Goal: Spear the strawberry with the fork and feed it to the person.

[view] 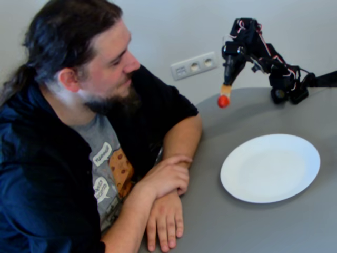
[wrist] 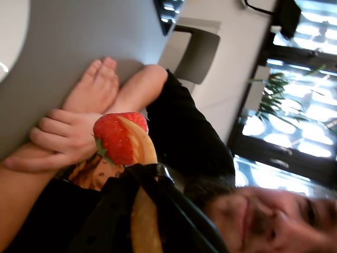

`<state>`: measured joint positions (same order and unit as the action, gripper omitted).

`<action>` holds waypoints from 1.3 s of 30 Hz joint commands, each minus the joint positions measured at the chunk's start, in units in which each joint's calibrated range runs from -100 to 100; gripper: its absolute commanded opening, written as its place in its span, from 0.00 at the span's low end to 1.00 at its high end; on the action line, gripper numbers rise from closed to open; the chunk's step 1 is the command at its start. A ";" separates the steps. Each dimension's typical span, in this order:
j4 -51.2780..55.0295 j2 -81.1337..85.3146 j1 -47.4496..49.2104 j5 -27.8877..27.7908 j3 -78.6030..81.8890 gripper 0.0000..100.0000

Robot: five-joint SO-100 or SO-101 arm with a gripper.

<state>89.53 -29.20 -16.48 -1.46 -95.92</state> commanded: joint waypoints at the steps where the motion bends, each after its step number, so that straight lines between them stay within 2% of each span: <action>1: -6.50 2.14 -3.00 0.25 -1.01 0.02; 10: -16.69 -11.75 -13.07 0.25 -1.64 0.02; 18: -23.13 -8.96 -14.49 0.52 -1.73 0.02; 22: -26.78 -8.53 -14.64 2.46 -1.73 0.02; 39: -39.49 -8.87 -20.54 1.98 -1.73 0.02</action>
<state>52.98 -41.93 -36.69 0.73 -96.20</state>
